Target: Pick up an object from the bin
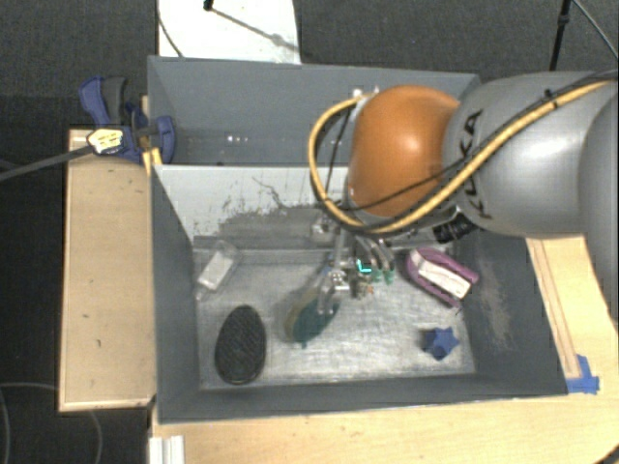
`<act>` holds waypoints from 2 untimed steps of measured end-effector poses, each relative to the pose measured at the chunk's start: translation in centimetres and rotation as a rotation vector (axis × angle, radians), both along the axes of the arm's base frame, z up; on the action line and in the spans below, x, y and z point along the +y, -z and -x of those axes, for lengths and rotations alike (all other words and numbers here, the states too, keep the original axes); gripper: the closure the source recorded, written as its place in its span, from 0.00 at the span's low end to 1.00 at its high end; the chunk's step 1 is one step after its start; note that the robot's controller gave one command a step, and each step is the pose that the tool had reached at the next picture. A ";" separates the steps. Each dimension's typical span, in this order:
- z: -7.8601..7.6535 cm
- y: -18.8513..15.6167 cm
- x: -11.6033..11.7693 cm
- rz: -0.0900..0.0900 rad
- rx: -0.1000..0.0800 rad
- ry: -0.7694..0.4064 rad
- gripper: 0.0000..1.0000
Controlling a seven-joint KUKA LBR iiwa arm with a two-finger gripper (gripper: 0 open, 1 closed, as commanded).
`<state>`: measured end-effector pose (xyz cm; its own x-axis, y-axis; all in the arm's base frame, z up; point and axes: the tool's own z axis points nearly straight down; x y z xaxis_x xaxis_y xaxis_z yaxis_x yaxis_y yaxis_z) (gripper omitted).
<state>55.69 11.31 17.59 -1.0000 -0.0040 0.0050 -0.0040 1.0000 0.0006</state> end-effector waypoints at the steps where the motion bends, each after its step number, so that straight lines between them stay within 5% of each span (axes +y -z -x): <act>1: 3.8 10.4 -1.1 -0.004 -0.018 -0.081 0.00; 2: 3.5 10.0 -1.1 -0.005 -0.027 -0.075 1.00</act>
Offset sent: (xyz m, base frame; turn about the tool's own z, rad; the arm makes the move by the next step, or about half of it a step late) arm -0.0411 -0.0125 -0.1059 -0.0802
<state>52.21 10.21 7.57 -0.9966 -0.0787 -0.0224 -0.0788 0.9969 0.0042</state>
